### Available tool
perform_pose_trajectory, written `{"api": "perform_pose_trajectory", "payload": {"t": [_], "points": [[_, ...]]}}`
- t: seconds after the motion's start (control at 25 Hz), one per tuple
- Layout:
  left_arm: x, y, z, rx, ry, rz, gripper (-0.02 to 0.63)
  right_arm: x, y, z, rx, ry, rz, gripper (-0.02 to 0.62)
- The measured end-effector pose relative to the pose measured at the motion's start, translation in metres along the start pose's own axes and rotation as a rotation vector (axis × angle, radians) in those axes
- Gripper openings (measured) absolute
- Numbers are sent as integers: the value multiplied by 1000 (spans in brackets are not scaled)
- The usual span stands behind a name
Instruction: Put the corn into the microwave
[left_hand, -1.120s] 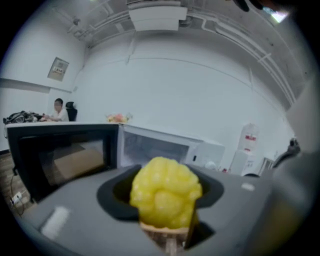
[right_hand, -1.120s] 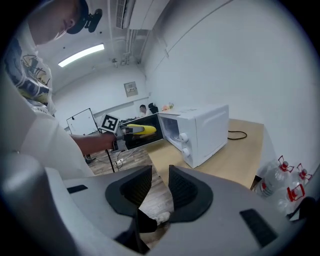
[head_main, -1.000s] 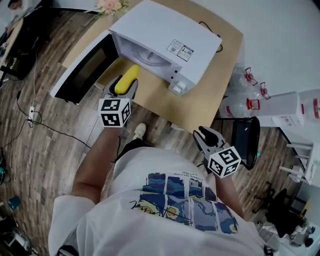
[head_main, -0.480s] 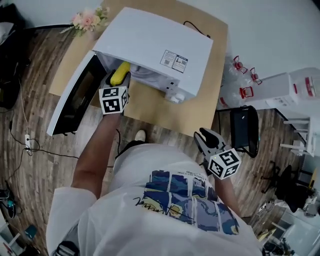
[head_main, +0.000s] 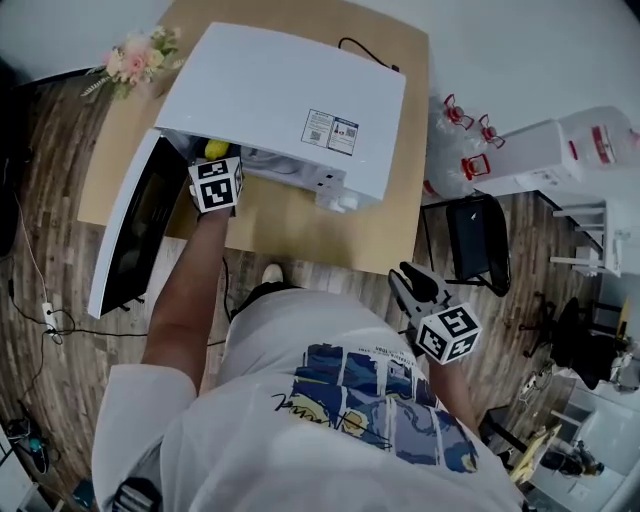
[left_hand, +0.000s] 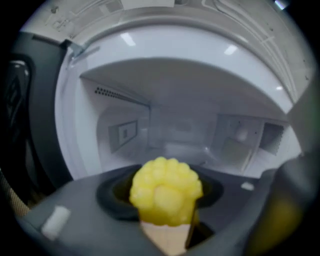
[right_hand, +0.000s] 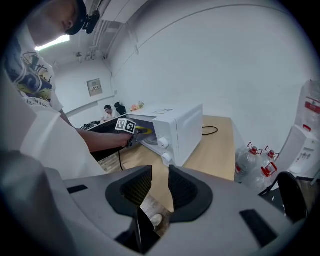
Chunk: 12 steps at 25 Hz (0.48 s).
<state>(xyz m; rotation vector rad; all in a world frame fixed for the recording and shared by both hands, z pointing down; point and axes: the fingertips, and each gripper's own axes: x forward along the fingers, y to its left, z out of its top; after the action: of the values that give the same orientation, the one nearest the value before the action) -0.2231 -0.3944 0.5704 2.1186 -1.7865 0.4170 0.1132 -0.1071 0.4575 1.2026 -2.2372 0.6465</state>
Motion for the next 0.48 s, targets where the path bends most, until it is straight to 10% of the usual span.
{"api": "perform_pose_trajectory", "payload": {"t": [0.48], "points": [[40, 2, 1, 53, 13, -15, 255, 7, -4, 1, 23, 38, -32, 94]]}}
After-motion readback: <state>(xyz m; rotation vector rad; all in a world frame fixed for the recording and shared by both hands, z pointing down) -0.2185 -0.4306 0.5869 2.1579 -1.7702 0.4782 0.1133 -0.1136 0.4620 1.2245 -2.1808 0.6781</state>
